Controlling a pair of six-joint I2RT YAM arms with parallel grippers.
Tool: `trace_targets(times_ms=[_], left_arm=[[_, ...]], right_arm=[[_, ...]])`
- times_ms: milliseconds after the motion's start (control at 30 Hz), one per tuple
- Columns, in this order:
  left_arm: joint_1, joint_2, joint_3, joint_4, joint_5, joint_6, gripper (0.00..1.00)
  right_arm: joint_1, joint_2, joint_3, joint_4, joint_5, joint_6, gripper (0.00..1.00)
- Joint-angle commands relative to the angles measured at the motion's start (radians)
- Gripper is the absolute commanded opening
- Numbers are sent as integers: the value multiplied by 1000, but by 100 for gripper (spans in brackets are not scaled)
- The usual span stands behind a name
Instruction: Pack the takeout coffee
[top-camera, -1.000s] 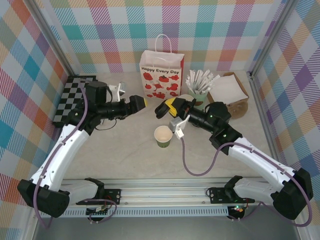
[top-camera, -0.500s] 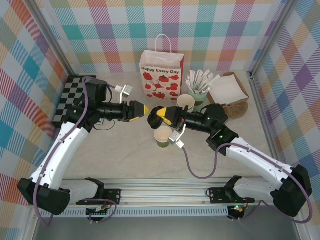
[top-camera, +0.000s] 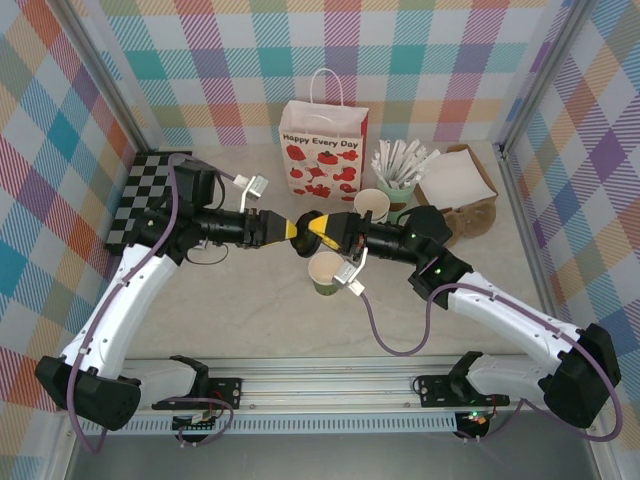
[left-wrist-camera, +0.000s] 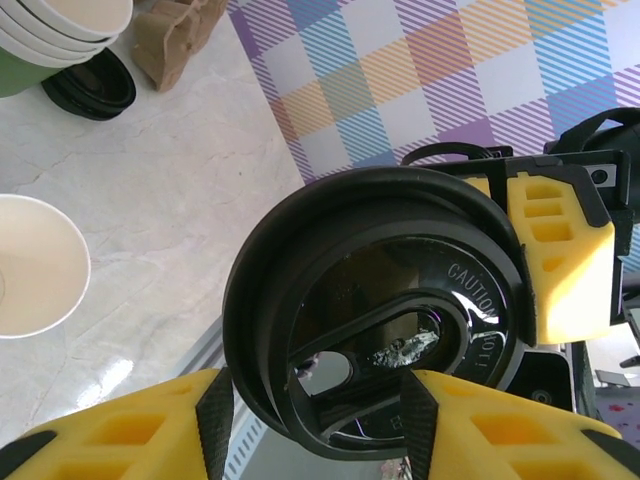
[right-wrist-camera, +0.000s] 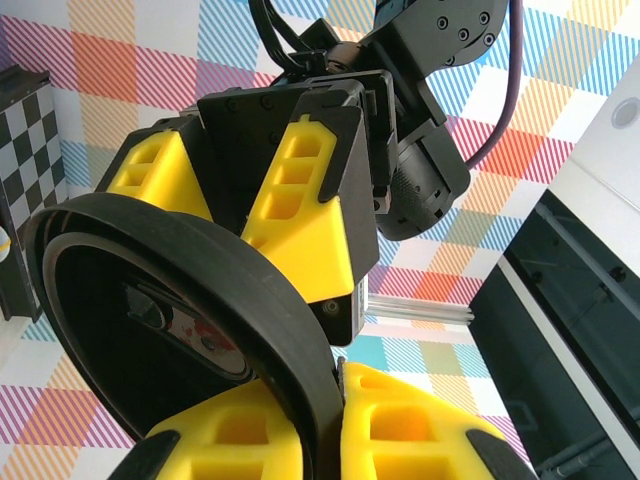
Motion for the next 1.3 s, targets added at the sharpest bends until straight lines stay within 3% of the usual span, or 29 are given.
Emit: trace_targets(times_ms=[0, 400, 1067, 1133, 1267], left_arm=[[16, -1, -19, 31, 54, -5, 50], [16, 8, -49, 73, 58, -36, 38], [10, 30, -24, 0, 78, 27, 24], [7, 33, -24, -1, 81, 31, 21], [5, 32, -25, -3, 78, 36, 4]], right_arm=[[10, -3, 35, 40, -16, 5, 0], [27, 16, 28, 76, -1, 33, 0], [64, 55, 83, -46, 28, -75, 0], [70, 61, 87, -53, 32, -80, 0], [76, 70, 91, -58, 41, -85, 0]])
